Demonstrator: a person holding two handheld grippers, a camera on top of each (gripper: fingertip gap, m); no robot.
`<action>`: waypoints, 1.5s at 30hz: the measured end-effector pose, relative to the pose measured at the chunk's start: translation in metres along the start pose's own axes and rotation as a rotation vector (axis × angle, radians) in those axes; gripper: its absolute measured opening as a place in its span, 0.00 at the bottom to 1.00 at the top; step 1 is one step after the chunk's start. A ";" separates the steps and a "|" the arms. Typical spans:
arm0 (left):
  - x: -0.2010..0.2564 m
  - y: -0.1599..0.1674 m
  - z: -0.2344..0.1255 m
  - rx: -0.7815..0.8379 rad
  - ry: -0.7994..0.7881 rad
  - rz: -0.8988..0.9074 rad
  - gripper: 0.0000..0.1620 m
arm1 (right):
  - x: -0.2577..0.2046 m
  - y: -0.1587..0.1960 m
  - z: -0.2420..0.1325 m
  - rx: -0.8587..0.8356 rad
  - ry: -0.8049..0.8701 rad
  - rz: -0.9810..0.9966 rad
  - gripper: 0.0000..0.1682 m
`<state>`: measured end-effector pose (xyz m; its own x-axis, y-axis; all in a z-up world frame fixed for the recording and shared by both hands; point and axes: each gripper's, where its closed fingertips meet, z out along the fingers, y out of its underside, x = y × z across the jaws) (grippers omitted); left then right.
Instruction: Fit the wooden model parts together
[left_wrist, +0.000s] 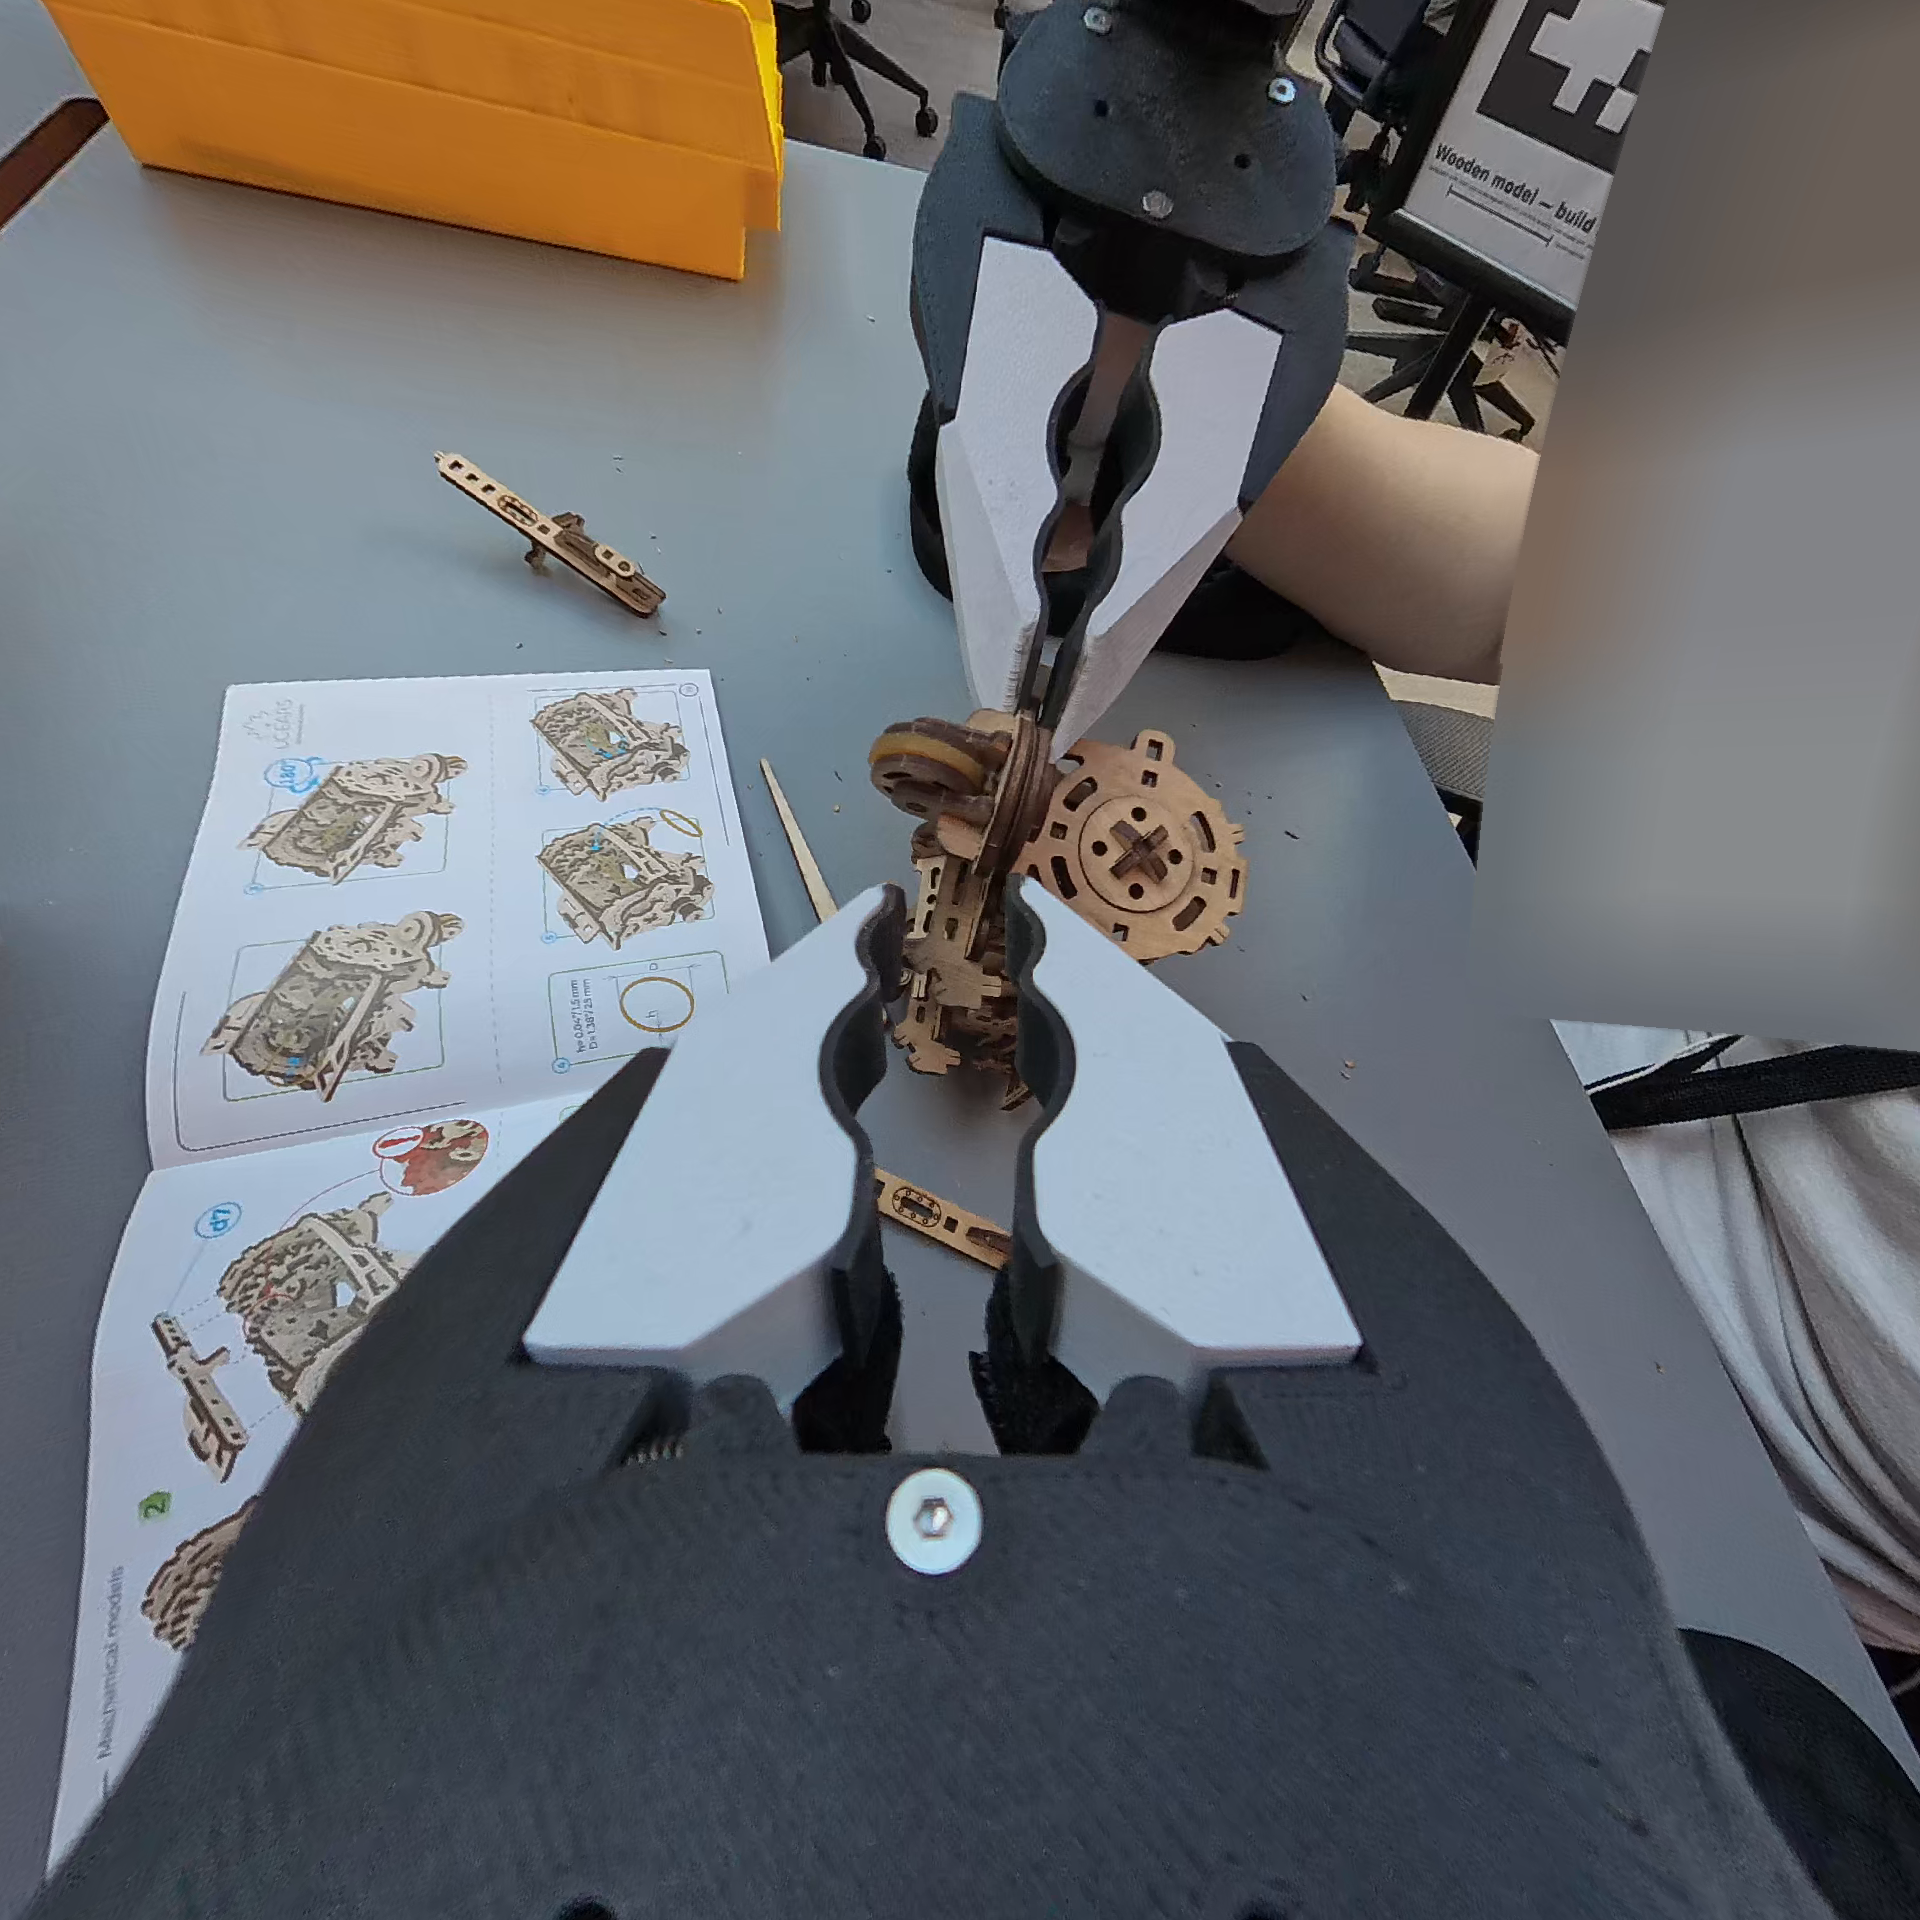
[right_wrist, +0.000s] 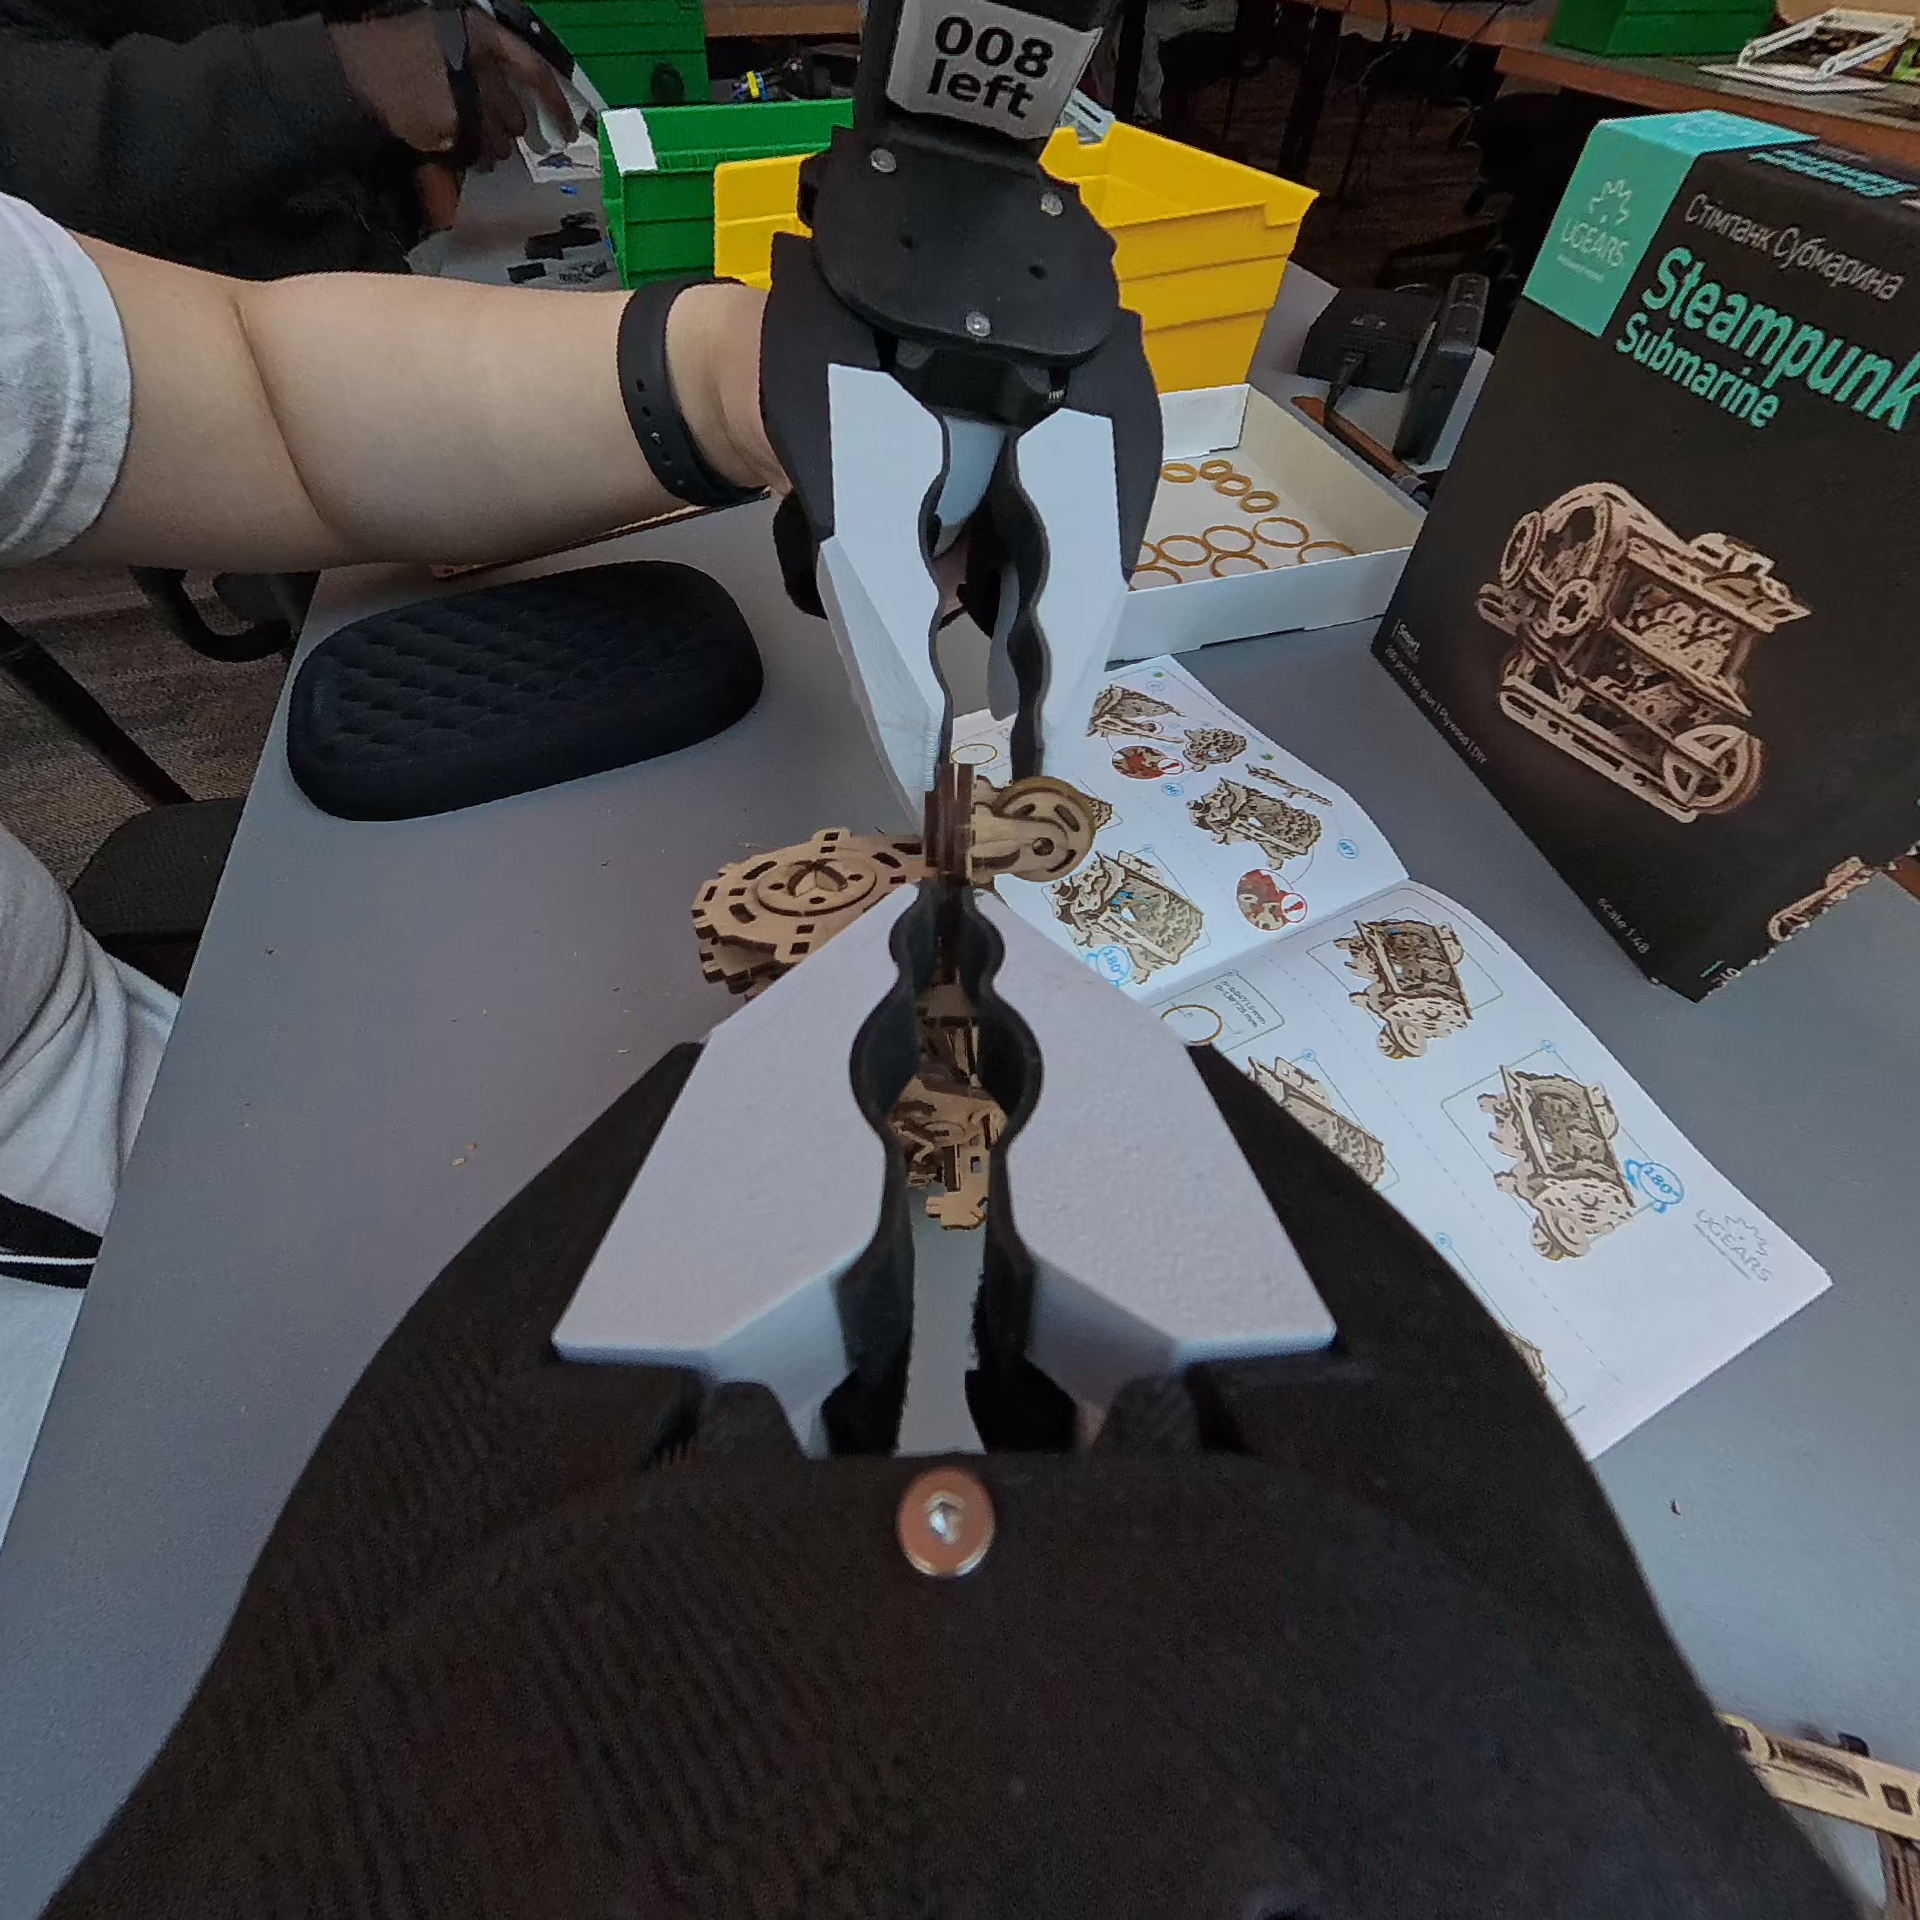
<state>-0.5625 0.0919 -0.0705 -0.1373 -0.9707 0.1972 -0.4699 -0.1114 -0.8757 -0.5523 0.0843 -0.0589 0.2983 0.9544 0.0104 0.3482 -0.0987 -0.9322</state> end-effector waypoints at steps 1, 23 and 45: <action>0.001 -0.001 0.000 0.004 0.008 0.001 0.08 | 0.001 0.000 0.000 0.002 0.003 0.004 0.01; 0.005 -0.006 0.005 0.023 0.002 -0.010 0.00 | 0.009 0.001 -0.006 0.049 0.026 0.051 0.03; -0.001 -0.010 0.001 0.090 0.004 -0.071 0.00 | -0.004 0.053 0.003 -0.065 0.149 0.110 0.39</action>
<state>-0.5569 0.0932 -0.0627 -0.1097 -0.9589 0.2619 -0.3983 -0.1990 -0.8954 -0.5379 0.0756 -0.1099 0.4643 0.8851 -0.0323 0.3615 -0.2227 -0.9054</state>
